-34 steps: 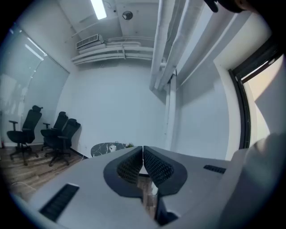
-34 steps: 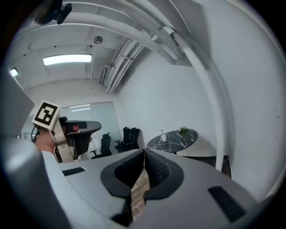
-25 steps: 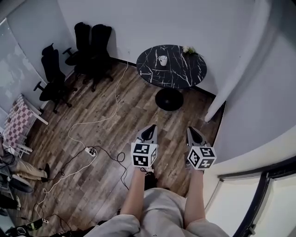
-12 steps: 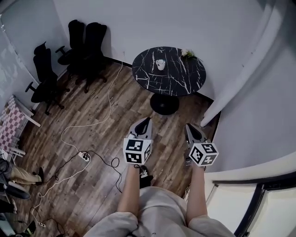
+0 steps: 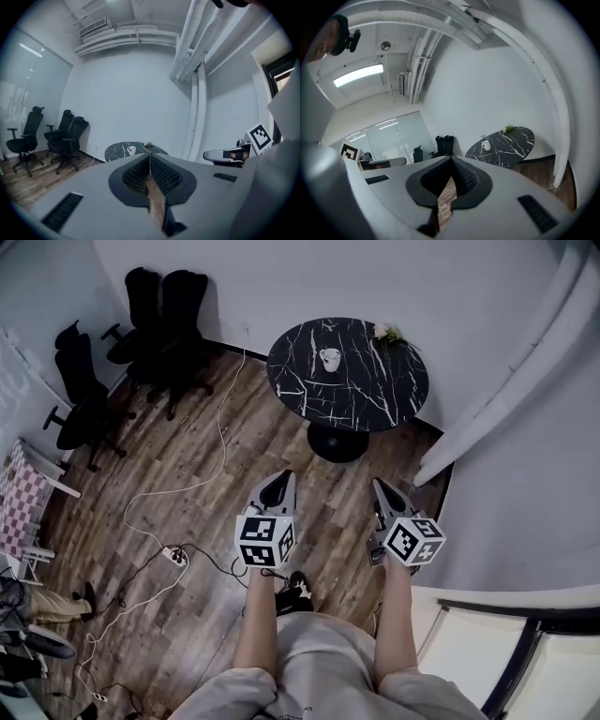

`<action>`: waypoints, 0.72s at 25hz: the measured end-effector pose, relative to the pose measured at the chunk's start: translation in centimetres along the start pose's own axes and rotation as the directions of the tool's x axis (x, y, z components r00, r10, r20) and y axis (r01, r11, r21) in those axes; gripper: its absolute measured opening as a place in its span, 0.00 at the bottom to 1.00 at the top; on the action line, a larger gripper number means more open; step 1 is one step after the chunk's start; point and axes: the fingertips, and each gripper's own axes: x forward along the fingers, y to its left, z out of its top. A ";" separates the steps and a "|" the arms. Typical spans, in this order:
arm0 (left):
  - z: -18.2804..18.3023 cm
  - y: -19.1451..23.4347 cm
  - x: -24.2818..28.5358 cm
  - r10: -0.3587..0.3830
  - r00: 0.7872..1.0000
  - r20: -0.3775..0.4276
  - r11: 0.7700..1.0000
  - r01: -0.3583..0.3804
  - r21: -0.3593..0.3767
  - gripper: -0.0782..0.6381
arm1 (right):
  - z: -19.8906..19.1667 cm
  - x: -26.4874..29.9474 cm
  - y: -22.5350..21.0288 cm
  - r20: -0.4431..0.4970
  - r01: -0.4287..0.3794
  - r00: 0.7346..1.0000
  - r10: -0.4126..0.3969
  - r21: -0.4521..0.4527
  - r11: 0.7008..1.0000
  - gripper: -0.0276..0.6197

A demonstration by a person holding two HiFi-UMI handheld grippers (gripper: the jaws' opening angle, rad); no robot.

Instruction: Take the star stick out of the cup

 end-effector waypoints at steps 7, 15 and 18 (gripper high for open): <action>0.0 3.8 4.3 -0.055 0.998 -0.029 0.998 0.056 0.026 0.14 | -0.8 6.1 0.4 -0.042 -0.108 0.993 0.112 0.091 0.990 0.10; 1.0 8.6 6.1 -0.082 0.996 -0.015 0.996 0.083 0.017 0.14 | -0.4 9.4 -0.7 0.107 -0.153 0.986 0.126 0.312 0.937 0.10; 1.3 9.6 7.1 -0.087 0.996 -0.001 0.996 0.087 0.003 0.14 | 0.0 10.6 -1.6 0.129 -0.145 0.986 0.106 0.349 0.926 0.10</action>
